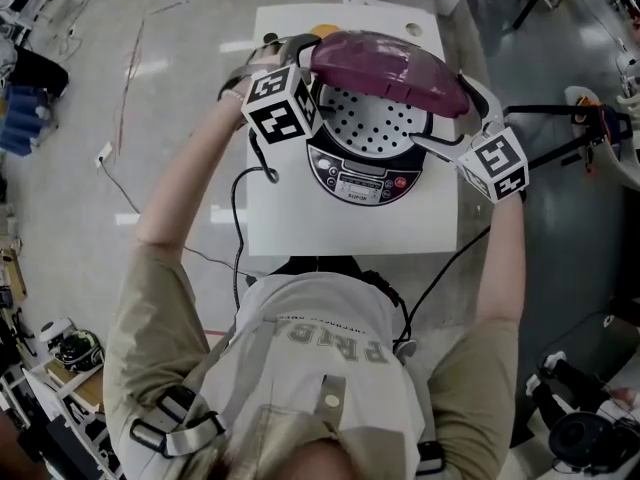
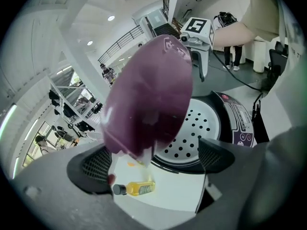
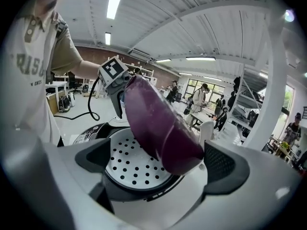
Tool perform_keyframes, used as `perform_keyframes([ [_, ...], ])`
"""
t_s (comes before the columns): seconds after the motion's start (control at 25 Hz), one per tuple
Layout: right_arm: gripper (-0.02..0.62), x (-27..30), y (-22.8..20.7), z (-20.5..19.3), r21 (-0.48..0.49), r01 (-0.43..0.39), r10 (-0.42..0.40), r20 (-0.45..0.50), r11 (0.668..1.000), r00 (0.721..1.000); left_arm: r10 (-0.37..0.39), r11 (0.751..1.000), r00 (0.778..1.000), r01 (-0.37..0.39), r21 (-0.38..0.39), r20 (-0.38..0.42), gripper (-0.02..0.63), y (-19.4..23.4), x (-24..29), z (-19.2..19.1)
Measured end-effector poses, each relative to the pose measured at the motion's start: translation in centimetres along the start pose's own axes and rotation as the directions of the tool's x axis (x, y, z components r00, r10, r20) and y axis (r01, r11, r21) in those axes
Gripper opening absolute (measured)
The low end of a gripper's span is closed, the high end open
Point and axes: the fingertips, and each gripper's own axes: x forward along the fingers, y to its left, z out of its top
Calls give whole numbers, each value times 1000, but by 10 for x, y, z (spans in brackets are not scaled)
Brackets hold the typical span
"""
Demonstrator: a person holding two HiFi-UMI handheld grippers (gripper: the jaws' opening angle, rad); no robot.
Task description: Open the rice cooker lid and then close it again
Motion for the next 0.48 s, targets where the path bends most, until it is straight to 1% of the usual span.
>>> perform_keyframes([
  [0.24,581,-1,21,-12,-22,-29,27,-71,999,997,-53,998,998,55,44,-39,584,-24,-2,-10],
  [0.4,581,-3,33,-25,-26,-70,66,-130,997,989,-118,988,989,126,91,-89,594,-40,-3,-20],
  [0.48,581,-3,39,-29,-21,-89,85,-142,996,986,-141,982,984,152,108,-109,594,-47,-3,-24],
])
